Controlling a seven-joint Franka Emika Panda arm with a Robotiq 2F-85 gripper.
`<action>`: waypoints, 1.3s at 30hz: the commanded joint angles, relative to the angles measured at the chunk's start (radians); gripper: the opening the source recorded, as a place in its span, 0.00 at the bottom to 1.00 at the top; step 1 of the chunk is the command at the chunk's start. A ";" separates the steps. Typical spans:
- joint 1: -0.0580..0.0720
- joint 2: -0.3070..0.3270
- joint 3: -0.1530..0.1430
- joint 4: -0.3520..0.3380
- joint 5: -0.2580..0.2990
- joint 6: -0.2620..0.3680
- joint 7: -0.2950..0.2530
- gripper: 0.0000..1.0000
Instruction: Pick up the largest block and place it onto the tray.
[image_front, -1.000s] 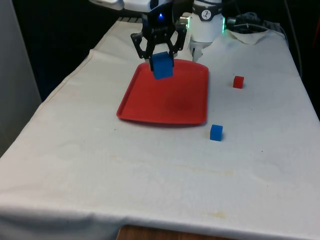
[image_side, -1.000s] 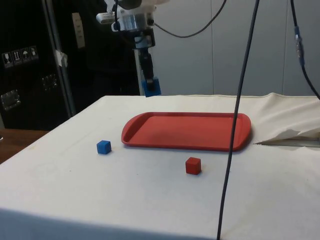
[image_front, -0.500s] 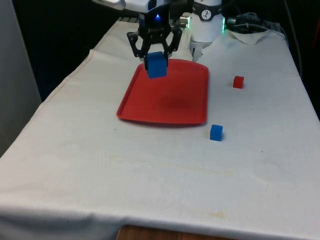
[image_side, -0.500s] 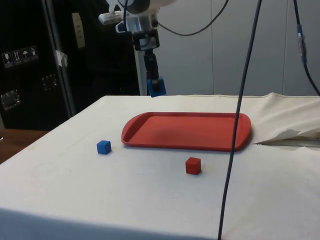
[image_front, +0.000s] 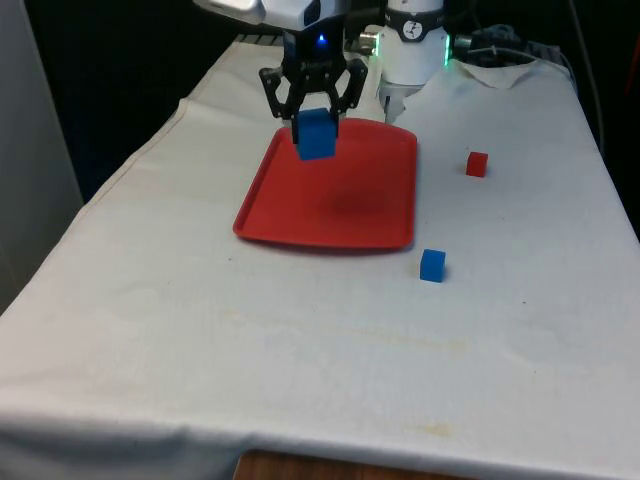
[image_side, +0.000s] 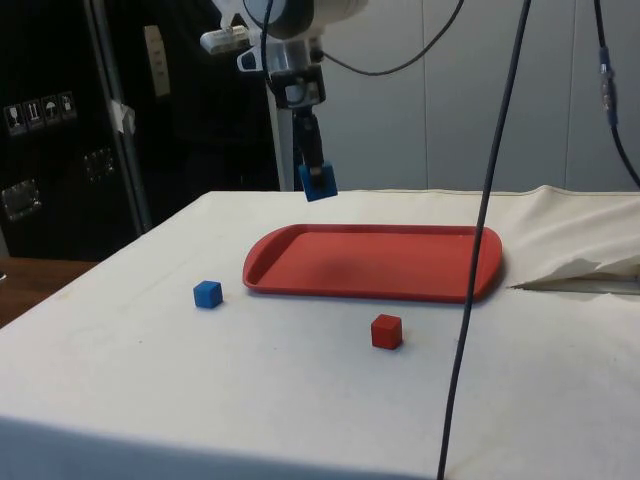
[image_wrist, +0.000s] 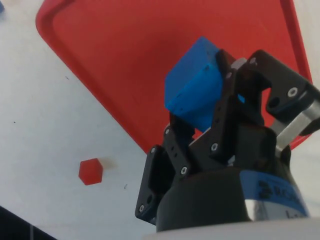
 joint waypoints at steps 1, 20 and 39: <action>0.022 -0.019 -0.016 -0.035 -0.019 0.036 0.016 0.00; 0.012 -0.054 0.064 -0.158 -0.002 0.170 0.086 0.00; -0.011 -0.051 0.139 -0.273 0.049 0.348 0.130 0.00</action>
